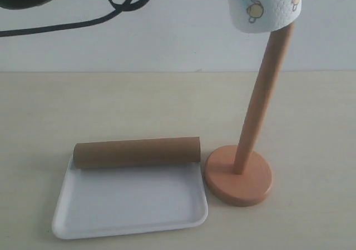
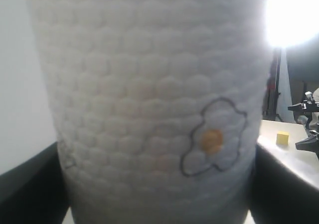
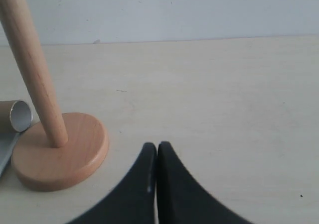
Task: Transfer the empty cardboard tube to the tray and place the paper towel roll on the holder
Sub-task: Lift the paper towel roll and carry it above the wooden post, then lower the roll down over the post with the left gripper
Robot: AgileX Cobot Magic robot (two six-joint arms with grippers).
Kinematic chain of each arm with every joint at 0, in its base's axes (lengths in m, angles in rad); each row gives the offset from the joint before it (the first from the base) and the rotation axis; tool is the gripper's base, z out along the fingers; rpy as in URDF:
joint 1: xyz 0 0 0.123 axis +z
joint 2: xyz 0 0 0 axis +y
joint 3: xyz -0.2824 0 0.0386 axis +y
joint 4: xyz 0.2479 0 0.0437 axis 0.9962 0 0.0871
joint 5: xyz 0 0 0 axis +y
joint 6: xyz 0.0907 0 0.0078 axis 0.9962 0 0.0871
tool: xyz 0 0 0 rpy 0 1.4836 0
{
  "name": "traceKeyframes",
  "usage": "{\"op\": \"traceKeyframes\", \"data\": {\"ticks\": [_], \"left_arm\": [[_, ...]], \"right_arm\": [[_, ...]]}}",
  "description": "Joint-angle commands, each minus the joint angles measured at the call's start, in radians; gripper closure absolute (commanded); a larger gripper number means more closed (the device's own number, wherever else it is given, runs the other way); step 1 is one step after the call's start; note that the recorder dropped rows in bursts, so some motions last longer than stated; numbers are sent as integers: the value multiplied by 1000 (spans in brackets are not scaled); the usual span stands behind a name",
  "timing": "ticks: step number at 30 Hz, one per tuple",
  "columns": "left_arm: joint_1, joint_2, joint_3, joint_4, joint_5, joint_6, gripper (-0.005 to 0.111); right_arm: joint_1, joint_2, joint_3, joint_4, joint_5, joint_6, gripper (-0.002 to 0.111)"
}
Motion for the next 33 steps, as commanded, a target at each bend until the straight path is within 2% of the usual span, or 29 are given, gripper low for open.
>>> {"op": "traceKeyframes", "data": {"ticks": [1, 4, 6, 17, 33], "left_arm": [[-4, -9, -23, -35, -75, -7, 103], [-4, -11, -41, -30, -39, -50, 103], [-4, -11, -41, 38, -2, -63, 103], [-4, 1, -34, 200, 12, -186, 103], [-4, 158, -34, 266, 4, -162, 103]], "right_arm": [[-4, -4, -1, -3, -8, 2, 108], [-4, -4, -1, -3, -8, 2, 108], [-4, -4, -1, -3, -8, 2, 108], [-4, -4, -1, -3, -8, 2, 108], [-4, -4, -1, -3, -8, 2, 108]]}}
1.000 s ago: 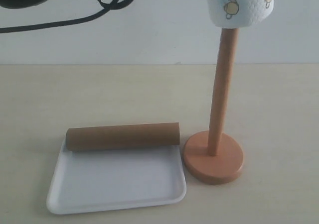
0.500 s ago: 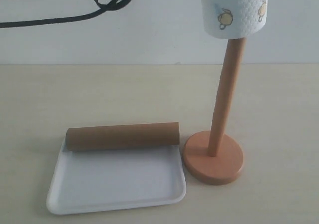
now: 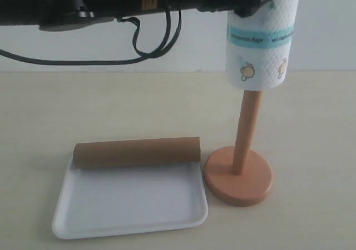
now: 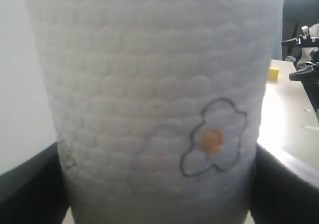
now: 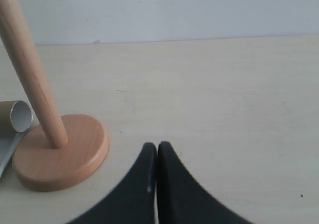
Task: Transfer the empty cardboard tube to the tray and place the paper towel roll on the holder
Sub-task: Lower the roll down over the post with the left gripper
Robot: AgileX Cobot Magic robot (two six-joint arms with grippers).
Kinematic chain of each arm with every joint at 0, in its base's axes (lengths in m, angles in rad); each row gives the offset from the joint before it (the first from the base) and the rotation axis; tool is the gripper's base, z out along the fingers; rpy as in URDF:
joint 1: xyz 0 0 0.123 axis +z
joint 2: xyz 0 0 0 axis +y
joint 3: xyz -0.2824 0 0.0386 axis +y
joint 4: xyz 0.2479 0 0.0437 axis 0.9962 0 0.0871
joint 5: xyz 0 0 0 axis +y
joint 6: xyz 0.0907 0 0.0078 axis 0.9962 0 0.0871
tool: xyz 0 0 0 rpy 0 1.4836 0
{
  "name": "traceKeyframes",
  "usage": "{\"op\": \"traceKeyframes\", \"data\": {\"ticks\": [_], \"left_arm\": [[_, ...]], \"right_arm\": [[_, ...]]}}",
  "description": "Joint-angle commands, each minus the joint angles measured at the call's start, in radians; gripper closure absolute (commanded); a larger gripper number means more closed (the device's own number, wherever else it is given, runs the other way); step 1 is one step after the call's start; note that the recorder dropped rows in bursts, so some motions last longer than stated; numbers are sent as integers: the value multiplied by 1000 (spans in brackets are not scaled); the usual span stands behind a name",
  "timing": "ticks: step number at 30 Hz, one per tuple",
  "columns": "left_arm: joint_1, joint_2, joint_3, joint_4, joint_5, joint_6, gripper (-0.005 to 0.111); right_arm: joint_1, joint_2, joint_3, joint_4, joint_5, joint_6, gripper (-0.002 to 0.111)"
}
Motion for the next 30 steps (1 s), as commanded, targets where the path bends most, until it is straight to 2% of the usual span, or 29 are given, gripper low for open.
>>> {"op": "traceKeyframes", "data": {"ticks": [1, 9, 15, 24, 30], "left_arm": [[-4, 37, -3, 13, -28, 33, 103], [-4, 126, 1, 13, -31, 49, 103], [-4, 138, 82, -85, -43, 200, 103], [-4, 138, 222, -220, -220, 382, 103], [-4, 138, 262, -244, -228, 386, 103]], "right_arm": [[-4, -4, -1, -3, -8, 0, 108], [-4, -4, -1, -3, -25, 2, 108], [-4, -4, -1, -3, -25, 2, 108], [-4, -4, -1, -3, -25, 2, 108], [-4, -4, -1, -3, -25, 2, 108]]}}
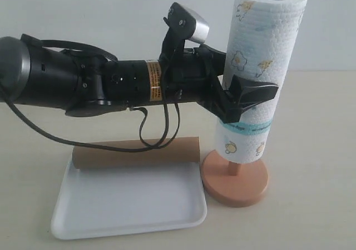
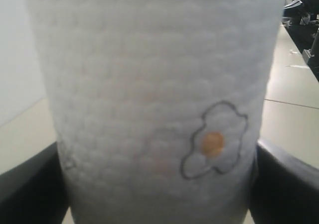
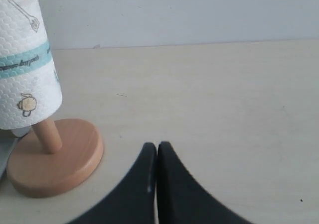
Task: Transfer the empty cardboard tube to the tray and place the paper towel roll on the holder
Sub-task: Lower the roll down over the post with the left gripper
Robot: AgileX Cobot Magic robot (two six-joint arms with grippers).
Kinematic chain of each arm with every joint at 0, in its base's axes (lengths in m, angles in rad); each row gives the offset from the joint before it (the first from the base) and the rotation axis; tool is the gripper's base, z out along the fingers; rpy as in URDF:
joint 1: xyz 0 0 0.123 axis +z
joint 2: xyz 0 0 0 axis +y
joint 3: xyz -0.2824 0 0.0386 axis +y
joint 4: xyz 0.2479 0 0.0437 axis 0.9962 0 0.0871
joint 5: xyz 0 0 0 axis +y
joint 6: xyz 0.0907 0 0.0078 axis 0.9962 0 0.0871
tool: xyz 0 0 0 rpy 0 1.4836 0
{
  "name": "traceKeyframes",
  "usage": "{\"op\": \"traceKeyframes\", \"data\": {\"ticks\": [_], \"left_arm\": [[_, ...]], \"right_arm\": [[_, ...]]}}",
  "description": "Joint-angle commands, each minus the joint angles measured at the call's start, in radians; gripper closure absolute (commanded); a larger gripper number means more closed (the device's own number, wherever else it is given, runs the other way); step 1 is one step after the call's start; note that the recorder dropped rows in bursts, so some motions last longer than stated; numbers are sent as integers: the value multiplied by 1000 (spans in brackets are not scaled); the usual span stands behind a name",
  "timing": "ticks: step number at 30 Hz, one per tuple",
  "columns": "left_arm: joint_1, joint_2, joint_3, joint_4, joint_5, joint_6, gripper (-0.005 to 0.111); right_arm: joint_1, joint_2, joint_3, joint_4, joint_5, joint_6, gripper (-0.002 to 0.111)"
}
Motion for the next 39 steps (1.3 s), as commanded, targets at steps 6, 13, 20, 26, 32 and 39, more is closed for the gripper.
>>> {"op": "traceKeyframes", "data": {"ticks": [6, 13, 20, 26, 32, 39], "left_arm": [[-4, 1, 45, -80, -38, 39, 103], [-4, 64, 44, -80, -77, 51, 103], [-4, 97, 44, -80, -105, 51, 102], [-4, 97, 44, -80, -111, 99, 84], [-4, 97, 44, -80, -111, 109, 37], [-4, 97, 44, -127, -111, 109, 21]], "right_arm": [[-4, -4, -1, -3, -11, 0, 108], [-4, -4, -1, -3, -11, 0, 108], [-4, -4, -1, -3, -11, 0, 108], [-4, -4, -1, -3, -11, 0, 108], [-4, -4, -1, -3, -11, 0, 108], [-4, -4, -1, -3, -11, 0, 108]]}}
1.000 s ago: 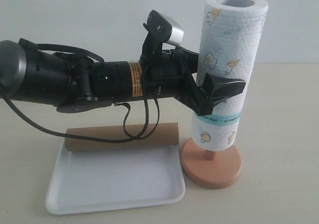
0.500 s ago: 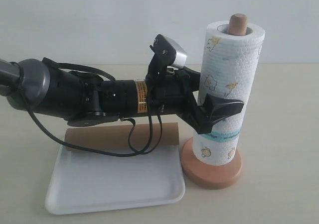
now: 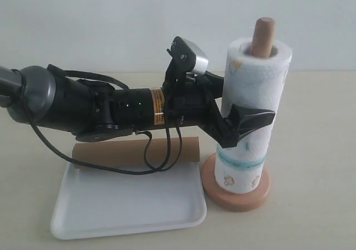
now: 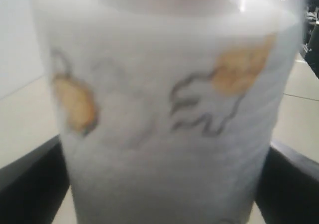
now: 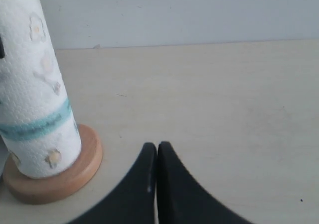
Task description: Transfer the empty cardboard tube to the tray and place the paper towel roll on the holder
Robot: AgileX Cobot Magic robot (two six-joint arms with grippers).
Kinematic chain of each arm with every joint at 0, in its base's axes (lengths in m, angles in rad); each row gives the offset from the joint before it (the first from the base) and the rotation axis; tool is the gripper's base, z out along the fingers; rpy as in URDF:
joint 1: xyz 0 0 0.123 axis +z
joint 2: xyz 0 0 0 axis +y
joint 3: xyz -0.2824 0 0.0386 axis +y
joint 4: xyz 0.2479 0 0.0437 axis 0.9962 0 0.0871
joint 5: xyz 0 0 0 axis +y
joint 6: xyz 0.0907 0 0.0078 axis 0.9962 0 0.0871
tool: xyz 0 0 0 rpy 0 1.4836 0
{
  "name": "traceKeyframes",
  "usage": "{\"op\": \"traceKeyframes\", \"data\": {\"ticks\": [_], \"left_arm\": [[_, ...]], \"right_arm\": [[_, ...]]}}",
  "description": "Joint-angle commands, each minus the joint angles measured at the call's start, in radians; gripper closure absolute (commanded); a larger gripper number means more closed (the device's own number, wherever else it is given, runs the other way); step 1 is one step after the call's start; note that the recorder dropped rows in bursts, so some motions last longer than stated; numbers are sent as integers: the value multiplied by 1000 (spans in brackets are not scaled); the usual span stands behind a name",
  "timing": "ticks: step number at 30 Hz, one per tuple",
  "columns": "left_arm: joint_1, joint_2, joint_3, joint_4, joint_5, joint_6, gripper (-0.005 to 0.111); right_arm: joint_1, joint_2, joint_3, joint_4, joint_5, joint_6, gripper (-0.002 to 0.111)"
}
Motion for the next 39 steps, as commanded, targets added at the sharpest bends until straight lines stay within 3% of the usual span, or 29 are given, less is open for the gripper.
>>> {"op": "traceKeyframes", "data": {"ticks": [1, 11, 15, 19, 28, 35, 37, 39], "left_arm": [[-4, -2, 2, -36, -19, -1, 21], [-4, -28, 2, -31, -15, -1, 21], [-4, -90, 2, -16, 87, -1, 21], [-4, -141, 2, -6, 102, -25, 21], [-4, -269, 4, 142, 152, -224, 23], [-4, -376, 4, 311, 287, -414, 23], [-4, -400, 4, 370, 298, -484, 29], [-4, -424, 4, 450, 298, -565, 43]], "right_arm": [[-4, -4, -1, -3, -11, 0, 108], [-4, -4, -1, -3, -11, 0, 108], [-4, -4, -1, -3, -11, 0, 108], [-4, -4, -1, -3, -11, 0, 108], [-4, -4, -1, -3, -11, 0, 108], [-4, -4, -1, -3, -11, 0, 108], [-4, -4, -1, -3, -15, 0, 108], [-4, -4, -1, -3, -15, 0, 108]]}}
